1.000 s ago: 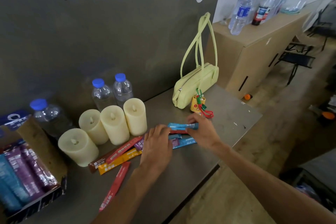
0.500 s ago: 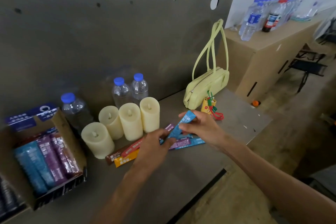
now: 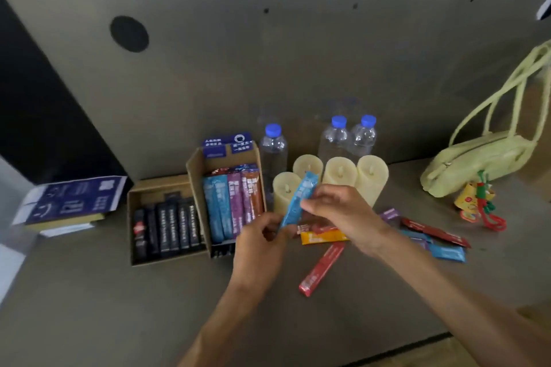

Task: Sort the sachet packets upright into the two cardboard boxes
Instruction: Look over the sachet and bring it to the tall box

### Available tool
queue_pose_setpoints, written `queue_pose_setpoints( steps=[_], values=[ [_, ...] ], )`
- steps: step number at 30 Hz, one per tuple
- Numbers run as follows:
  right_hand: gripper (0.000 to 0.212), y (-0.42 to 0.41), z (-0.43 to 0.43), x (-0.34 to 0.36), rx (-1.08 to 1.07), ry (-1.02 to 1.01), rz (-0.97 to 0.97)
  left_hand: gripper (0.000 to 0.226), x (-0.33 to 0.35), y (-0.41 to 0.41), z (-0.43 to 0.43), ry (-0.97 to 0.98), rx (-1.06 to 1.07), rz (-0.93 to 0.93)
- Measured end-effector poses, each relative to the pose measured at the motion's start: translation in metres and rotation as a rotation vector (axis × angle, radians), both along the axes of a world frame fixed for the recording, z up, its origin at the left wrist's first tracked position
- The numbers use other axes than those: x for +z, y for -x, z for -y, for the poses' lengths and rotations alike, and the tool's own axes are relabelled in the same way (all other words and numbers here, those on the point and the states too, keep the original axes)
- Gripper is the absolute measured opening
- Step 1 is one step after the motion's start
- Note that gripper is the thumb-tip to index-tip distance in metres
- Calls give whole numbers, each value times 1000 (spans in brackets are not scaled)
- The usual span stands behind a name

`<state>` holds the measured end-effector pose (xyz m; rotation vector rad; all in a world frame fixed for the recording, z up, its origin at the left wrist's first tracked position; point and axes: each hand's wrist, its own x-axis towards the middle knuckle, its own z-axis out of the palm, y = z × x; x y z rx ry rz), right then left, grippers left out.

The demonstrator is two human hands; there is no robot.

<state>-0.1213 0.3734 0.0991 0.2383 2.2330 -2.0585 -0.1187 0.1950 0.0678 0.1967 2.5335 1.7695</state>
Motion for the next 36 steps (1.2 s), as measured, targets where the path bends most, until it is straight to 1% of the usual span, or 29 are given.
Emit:
queue_pose_setpoints(
  steps=[3,5,7,11,13,15,18,22,25,29,36],
  values=[
    [8,13,52,-12,104,-149,24,8,-3,4,39,72,86,2],
    [10,21,78,-21,112,-200,24,10,-7,8,60,125,93,10],
    [11,31,98,-26,108,-281,7,6,-11,10,80,140,111,20],
    [16,53,126,-31,103,-539,-92,4,-21,18,110,165,251,16],
    [15,64,137,-34,101,-610,-89,6,-26,23,118,198,299,9],
    [14,76,146,-41,100,-633,-81,9,-30,29,123,211,305,19],
    [10,86,158,-49,94,-634,-65,15,-37,36,125,262,255,58],
    [18,91,167,-58,58,-670,-40,20,-42,43,121,344,232,42],
    [13,90,169,-62,43,-710,-54,20,-45,44,117,401,205,75],
    [11,90,166,-63,40,-752,-82,25,-53,46,112,463,231,128],
    [14,89,168,-68,49,-751,-98,27,-55,46,109,512,263,126]
  ],
)
